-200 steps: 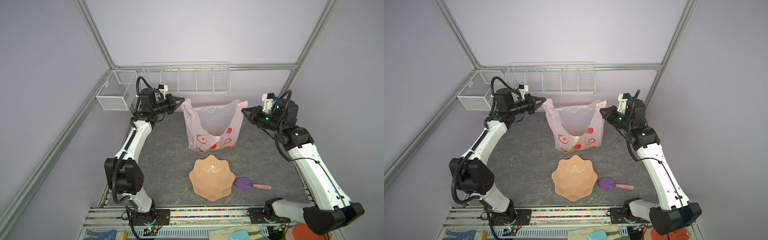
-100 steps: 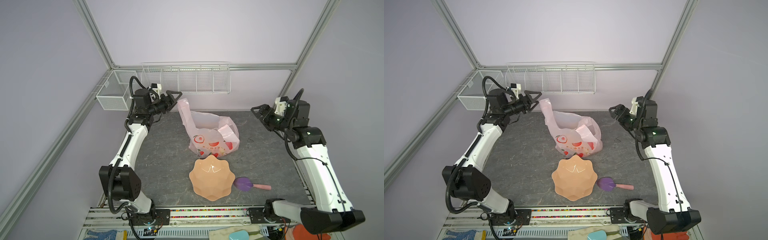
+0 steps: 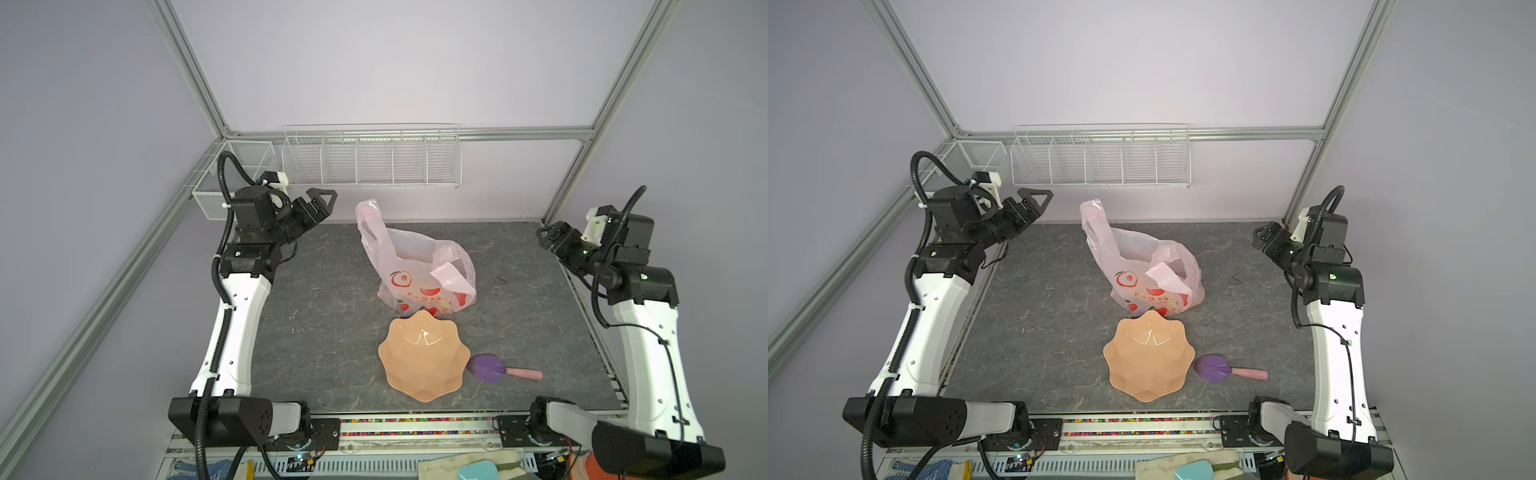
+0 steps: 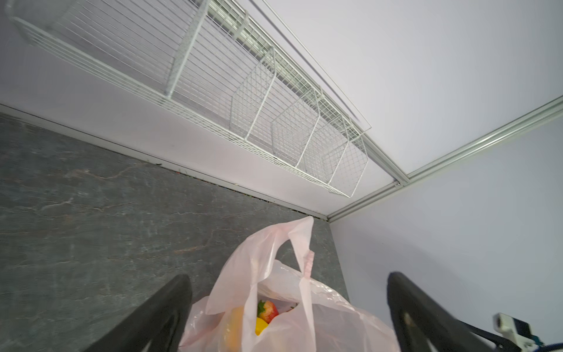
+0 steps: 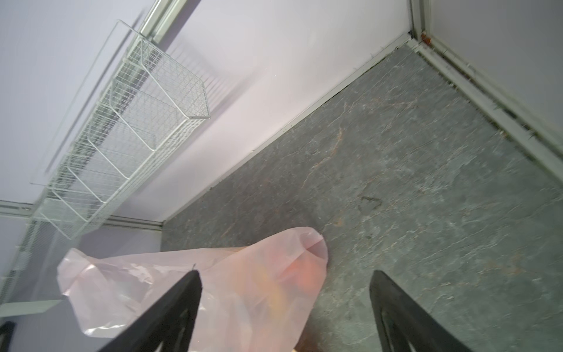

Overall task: Place the fruits into the plastic bag
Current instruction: Place the plastic bag at the center of the table, then reset both arms

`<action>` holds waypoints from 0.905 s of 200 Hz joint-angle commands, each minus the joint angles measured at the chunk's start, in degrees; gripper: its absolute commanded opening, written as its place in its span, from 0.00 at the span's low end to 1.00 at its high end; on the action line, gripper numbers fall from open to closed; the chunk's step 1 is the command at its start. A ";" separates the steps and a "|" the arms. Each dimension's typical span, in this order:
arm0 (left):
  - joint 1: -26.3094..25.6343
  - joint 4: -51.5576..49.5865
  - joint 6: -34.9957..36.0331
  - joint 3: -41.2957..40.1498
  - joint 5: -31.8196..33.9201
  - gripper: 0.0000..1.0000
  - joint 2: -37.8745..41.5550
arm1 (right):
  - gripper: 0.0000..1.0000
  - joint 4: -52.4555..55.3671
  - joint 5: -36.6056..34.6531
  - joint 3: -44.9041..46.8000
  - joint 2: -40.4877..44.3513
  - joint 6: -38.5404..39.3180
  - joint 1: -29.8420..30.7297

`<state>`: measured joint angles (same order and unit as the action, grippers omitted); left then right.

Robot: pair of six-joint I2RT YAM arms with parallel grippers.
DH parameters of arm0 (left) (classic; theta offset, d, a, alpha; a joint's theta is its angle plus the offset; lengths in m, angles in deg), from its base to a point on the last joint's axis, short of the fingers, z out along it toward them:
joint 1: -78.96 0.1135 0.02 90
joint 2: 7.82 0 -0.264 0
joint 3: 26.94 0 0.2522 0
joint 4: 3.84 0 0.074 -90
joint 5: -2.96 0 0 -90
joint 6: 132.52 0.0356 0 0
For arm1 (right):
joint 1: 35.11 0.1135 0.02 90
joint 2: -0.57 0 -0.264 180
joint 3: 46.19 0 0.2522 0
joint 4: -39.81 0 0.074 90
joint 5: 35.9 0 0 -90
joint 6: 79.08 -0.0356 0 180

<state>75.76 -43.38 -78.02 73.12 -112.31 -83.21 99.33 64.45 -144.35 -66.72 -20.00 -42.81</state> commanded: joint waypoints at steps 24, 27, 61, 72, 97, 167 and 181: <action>0.30 3.96 7.88 -19.30 15.92 1.00 8.95 | 0.88 -4.45 -11.71 10.94 -1.71 11.99 -0.19; 0.30 4.80 8.72 -20.88 16.85 1.00 9.58 | 0.88 -5.44 -12.44 12.17 -1.81 12.53 -0.13; 0.48 18.53 15.56 -40.64 31.97 1.00 15.62 | 0.88 -24.06 -18.73 27.23 -1.33 17.81 -0.05; 0.44 25.57 18.87 -47.23 34.76 1.00 17.15 | 0.88 -34.07 -19.13 33.42 -0.78 19.66 0.04; 0.51 44.18 24.33 -61.72 37.99 1.00 18.85 | 0.88 -52.83 -18.65 45.91 -2.55 21.28 0.53; 0.55 70.36 31.73 -74.23 39.21 1.00 9.96 | 0.88 -78.18 -21.66 58.90 -6.18 30.20 8.28; 0.57 74.86 32.70 -73.45 38.95 1.00 5.69 | 0.88 -82.59 -22.06 61.86 -5.71 30.39 8.32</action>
<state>76.02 16.70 -49.70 -0.77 -74.17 -72.70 29.87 44.42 -86.37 -73.38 5.68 -34.79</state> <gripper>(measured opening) 0.995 0.882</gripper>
